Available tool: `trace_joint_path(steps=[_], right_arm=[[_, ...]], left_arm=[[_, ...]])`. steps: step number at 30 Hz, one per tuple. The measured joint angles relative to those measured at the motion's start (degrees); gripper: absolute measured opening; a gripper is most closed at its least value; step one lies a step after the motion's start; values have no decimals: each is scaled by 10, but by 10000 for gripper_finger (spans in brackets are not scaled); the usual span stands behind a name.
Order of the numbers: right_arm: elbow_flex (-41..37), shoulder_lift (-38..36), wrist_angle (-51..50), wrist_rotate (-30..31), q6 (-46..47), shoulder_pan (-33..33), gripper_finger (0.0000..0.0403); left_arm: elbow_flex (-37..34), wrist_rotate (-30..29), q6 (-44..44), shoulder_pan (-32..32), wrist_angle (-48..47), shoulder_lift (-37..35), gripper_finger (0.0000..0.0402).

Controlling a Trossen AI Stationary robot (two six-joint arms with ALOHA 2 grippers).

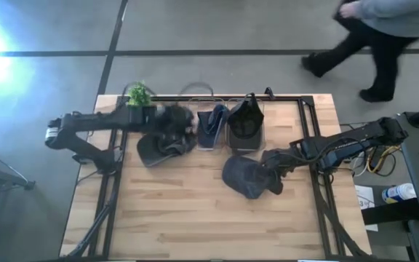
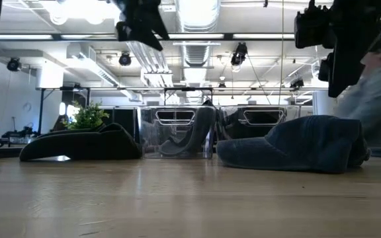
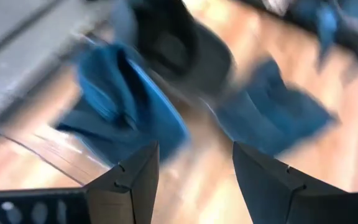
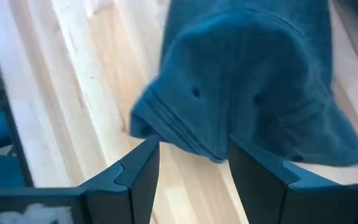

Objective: Pick & Place hat
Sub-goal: Put the blue cap into the left transparent bin

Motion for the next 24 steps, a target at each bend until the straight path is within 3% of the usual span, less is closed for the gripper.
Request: trace_joint_path(steps=[6, 12, 16, 20, 24], right_arm=[[14, 39, 13, -17, 30, 2, 182], [37, 124, 23, -26, 66, 19, 182], [42, 170, 33, 15, 97, 32, 182], [40, 205, 68, 19, 135, 36, 182], [40, 247, 89, 19, 147, 37, 182]], left_arm=[[-135, 50, -62, -96, 94, -13, 197], [-275, 64, -209, -126, 354, 9, 197], [-348, 61, -258, -126, 521, 61, 197], [-375, 47, -295, -121, 649, 142, 197], [-353, 38, -314, -120, 697, 218, 197]])
